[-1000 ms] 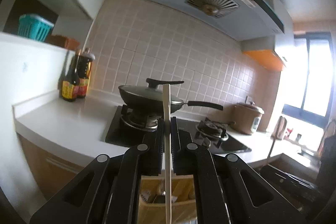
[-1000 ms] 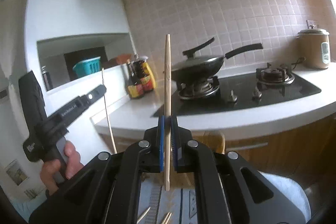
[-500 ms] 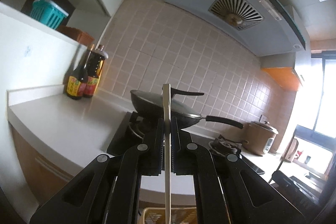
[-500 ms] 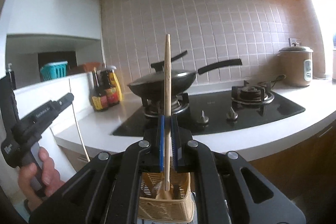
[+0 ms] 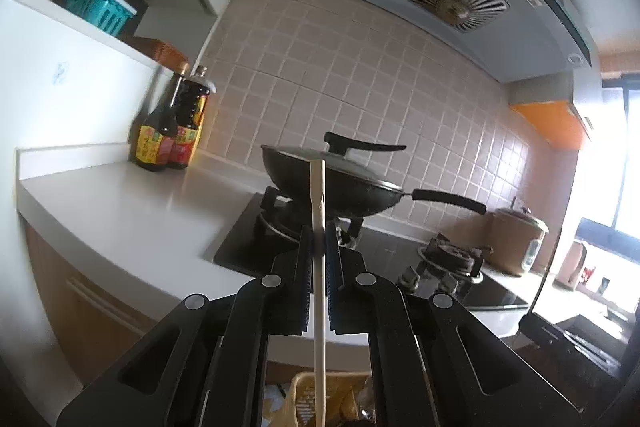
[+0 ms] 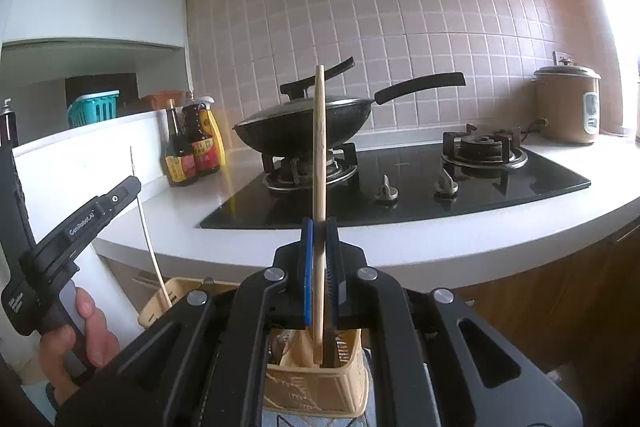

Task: Organize utensils
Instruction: 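Open both grippers to drop the chopsticks into the basket, then move both grippers back down to the remaining chopsticks on the rug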

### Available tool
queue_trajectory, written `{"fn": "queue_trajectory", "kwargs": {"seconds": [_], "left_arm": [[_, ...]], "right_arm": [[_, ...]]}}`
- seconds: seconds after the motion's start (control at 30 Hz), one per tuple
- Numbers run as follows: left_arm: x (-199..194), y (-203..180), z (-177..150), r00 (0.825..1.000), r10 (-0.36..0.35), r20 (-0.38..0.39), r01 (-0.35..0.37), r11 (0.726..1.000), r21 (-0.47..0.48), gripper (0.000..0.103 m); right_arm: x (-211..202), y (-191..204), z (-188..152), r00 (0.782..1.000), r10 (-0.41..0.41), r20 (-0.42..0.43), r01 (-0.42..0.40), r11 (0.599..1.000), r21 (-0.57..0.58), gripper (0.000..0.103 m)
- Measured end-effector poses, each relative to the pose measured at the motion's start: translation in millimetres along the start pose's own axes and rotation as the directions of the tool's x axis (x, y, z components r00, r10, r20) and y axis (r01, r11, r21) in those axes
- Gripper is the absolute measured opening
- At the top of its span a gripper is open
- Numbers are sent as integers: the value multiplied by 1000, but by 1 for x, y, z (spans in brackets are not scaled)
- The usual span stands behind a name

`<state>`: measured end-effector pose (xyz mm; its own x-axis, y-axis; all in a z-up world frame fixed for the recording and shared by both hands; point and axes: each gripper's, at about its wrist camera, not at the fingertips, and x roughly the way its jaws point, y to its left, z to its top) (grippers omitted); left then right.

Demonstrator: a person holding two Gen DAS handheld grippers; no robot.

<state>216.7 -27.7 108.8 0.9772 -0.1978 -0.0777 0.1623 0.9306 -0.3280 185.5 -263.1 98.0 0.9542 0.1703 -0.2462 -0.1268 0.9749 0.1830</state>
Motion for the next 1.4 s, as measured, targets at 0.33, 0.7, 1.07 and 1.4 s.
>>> {"fn": "queue_trajectory", "kwargs": {"seconds": [0.33, 0.7, 1.07, 1.4], "left_arm": [[-30, 4, 6, 997, -62, -55, 65, 997, 52, 31], [-97, 34, 38, 982, -136, -135, 138, 990, 4, 44], [-129, 41, 40, 894, -171, -413, 187, 982, -3, 53], [-134, 42, -33, 743, -64, -666, 221, 963, 154, 53]], "right_arm": [[-15, 2, -10, 993, 46, -108, -44, 999, 14, 6], [-75, -6, -10, 981, 82, -178, -57, 989, 140, 25], [-93, -9, -28, 903, 45, -427, 51, 976, 210, 50], [-79, 37, -88, 753, 23, -657, 59, 993, 103, 50]]}}
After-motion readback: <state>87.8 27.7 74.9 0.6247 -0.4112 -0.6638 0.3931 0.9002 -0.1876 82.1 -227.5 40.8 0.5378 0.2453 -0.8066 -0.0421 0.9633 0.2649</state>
